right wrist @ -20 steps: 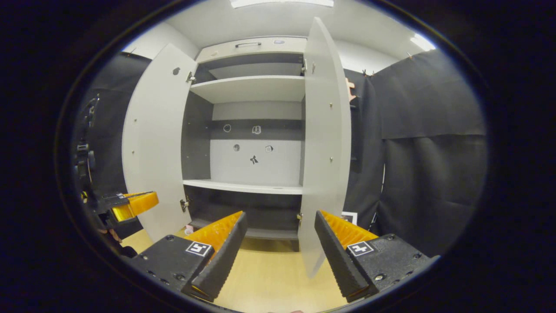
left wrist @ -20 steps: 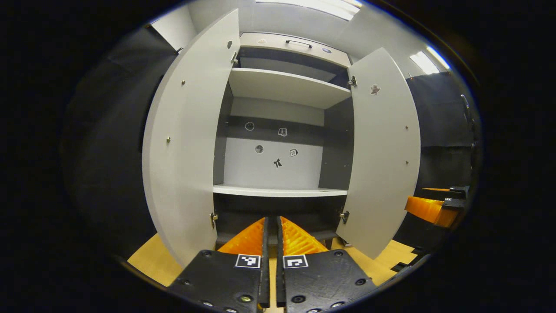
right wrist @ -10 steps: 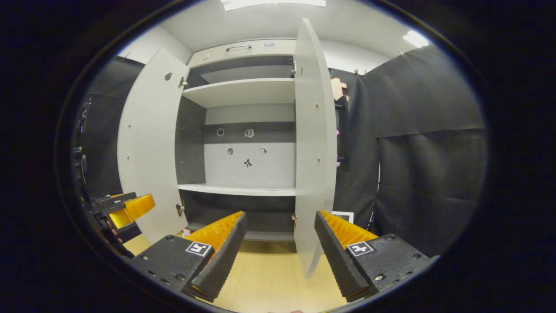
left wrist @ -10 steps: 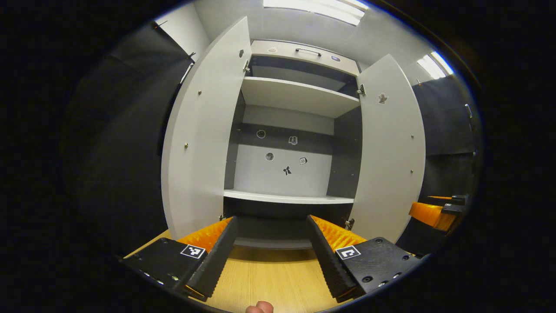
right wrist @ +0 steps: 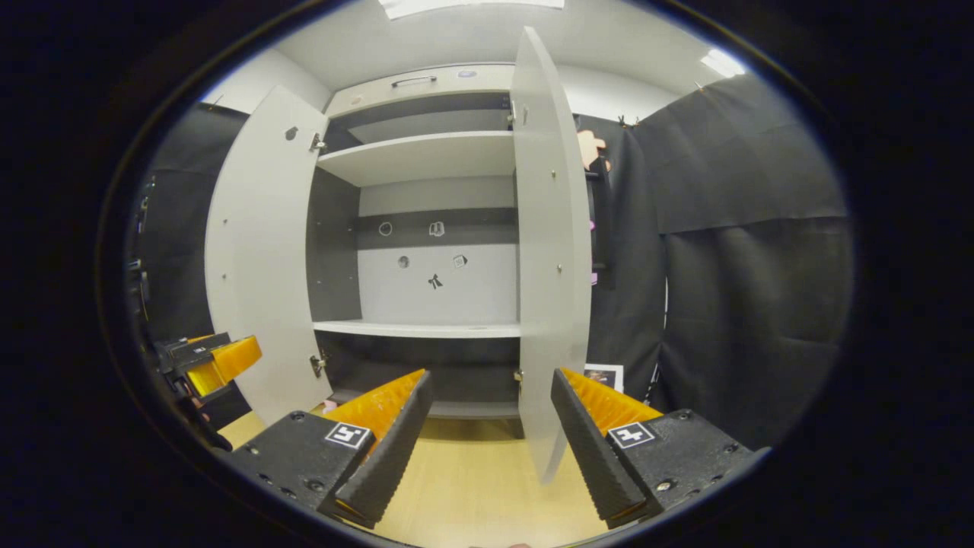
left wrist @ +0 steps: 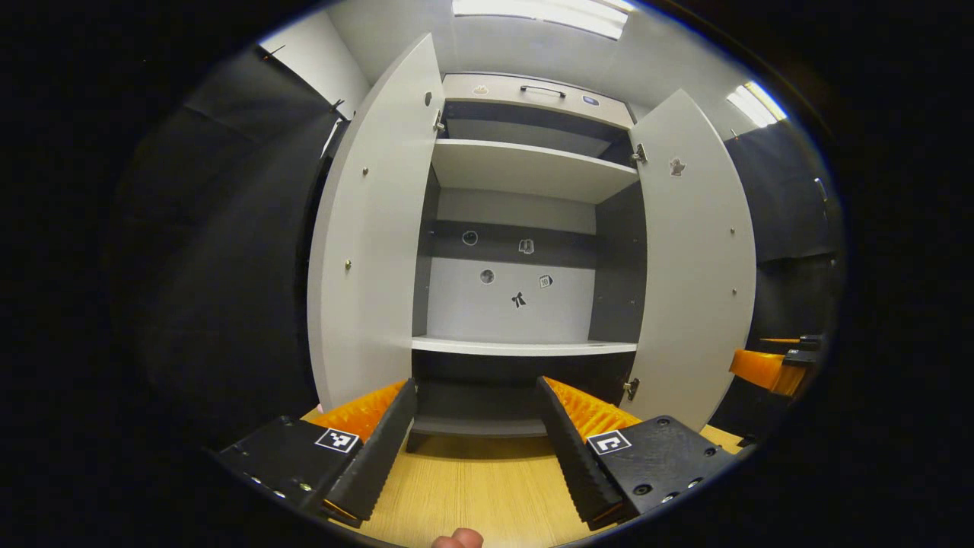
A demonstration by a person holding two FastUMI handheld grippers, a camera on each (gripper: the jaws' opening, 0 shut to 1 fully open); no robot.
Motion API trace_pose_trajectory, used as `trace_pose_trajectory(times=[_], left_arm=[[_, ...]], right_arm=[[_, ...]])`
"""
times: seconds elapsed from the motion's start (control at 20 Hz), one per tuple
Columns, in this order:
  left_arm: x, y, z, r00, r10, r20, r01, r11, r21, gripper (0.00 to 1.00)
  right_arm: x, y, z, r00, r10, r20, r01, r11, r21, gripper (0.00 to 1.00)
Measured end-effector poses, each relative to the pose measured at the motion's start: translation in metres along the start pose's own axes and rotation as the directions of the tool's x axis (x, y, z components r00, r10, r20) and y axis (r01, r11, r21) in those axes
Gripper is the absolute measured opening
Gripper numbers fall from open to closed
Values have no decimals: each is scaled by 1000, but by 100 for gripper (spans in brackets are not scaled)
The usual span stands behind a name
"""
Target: Open the right door of the double-door shoe cabinet with the right hand, and open the left door with the left hand.
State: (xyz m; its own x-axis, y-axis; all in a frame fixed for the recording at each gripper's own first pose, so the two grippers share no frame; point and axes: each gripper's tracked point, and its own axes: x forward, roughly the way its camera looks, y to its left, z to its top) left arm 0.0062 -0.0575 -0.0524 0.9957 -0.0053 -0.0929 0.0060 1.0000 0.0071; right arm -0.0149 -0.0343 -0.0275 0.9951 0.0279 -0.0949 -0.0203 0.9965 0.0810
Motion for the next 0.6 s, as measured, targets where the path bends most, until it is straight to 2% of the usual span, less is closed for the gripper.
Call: trace_pose_trajectory(times=[0.05, 0.6], left_arm=[[0, 0, 1, 1000, 0, 1, 0, 1000, 4, 93], [0, -10, 3, 999, -36, 6, 36, 999, 10, 93]], right_arm=[[0, 0, 0, 1000, -2, -1, 2, 1000, -1, 96], [-1, 5, -1, 1000, 3, 0, -3, 1000, 2, 97]])
